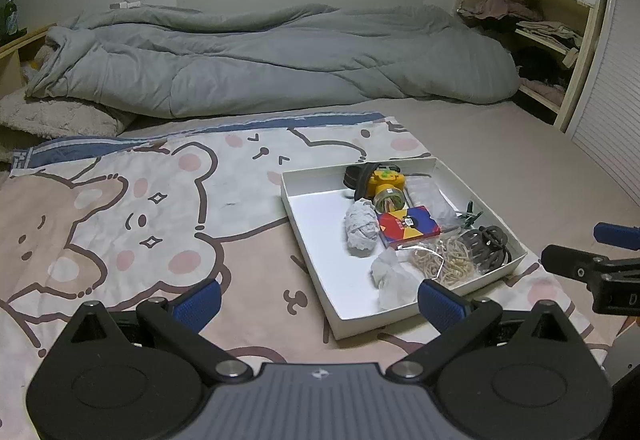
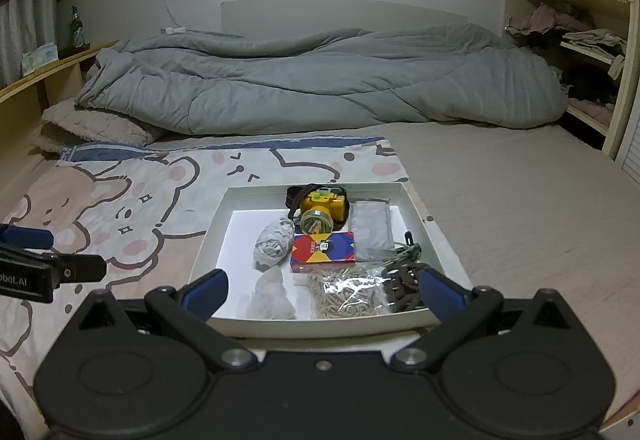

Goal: Organize objects

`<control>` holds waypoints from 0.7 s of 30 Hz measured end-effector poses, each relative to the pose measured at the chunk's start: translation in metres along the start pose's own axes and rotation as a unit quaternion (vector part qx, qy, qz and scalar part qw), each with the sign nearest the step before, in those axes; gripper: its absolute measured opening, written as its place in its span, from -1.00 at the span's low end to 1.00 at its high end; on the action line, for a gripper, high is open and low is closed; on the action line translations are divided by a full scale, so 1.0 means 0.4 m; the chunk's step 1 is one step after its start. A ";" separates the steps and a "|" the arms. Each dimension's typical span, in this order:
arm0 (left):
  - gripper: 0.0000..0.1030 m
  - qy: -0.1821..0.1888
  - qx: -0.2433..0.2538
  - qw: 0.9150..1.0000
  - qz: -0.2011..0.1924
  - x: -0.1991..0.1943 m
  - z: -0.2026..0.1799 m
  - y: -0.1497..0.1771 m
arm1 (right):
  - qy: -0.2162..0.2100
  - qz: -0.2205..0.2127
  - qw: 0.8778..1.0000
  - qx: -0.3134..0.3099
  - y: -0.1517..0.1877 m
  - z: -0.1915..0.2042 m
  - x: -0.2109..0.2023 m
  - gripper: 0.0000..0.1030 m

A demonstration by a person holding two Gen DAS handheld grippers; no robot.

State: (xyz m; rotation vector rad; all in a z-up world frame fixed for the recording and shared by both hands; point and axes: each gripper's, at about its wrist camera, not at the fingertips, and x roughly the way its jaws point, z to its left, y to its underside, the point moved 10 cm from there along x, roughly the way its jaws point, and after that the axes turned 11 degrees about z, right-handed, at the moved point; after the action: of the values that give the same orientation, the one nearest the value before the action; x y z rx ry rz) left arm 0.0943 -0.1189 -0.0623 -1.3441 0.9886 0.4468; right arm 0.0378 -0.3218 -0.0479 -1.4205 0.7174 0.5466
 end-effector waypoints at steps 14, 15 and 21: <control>1.00 -0.002 -0.003 1.000 0.001 -0.001 0.003 -0.002 | -0.001 0.001 1.000 0.002 0.000 -0.002 0.000 1.00; 1.00 -0.003 -0.002 1.000 0.000 0.000 0.004 -0.002 | 0.000 0.001 1.000 0.002 0.000 -0.001 0.000 1.00; 1.00 -0.004 -0.003 1.000 0.001 0.000 0.005 -0.003 | 0.000 0.001 1.000 0.002 0.000 -0.002 0.000 1.00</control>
State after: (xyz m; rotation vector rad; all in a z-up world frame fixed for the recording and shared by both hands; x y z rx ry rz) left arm 0.0959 -0.1172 -0.0619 -1.3463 0.9840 0.4571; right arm 0.0375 -0.3227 -0.0480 -1.4158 0.7198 0.5464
